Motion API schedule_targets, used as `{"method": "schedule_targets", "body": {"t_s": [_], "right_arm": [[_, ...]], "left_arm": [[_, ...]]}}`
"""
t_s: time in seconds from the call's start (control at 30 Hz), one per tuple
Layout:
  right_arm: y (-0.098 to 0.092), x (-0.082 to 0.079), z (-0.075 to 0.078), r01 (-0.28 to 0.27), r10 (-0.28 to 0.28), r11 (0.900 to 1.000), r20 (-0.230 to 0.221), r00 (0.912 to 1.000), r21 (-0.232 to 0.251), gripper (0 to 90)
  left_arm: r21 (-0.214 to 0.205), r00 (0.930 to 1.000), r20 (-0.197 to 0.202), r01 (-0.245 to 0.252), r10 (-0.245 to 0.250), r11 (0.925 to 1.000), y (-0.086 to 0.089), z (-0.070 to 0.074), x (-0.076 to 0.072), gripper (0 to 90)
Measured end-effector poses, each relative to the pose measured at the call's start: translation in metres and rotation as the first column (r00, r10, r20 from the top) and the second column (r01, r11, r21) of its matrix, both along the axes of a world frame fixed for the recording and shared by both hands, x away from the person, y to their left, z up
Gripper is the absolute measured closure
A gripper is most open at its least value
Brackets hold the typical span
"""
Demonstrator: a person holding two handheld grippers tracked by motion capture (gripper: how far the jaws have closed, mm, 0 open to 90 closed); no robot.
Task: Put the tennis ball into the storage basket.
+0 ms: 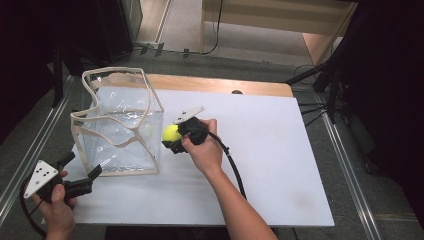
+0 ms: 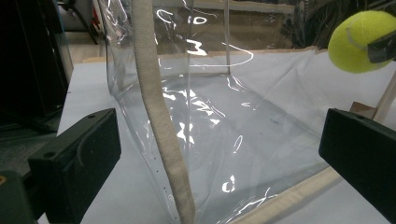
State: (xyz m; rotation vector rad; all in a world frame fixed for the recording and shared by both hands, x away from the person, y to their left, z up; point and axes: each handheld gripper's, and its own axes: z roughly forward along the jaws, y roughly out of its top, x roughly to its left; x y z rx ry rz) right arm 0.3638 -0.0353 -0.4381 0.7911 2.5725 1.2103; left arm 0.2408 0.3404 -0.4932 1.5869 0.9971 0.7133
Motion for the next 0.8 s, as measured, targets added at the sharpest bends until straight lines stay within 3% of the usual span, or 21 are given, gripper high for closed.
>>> {"method": "schedule_targets", "body": {"t_s": [0.8], "right_arm": [[0.003, 0.003, 0.06, -0.043, 0.042, 0.9987, 0.043, 0.9982, 0.026, 23.7]], "left_arm": [[-0.003, 1.0, -0.001, 0.002, -0.002, 1.0, 0.0, 0.0, 0.0, 0.0]]}}
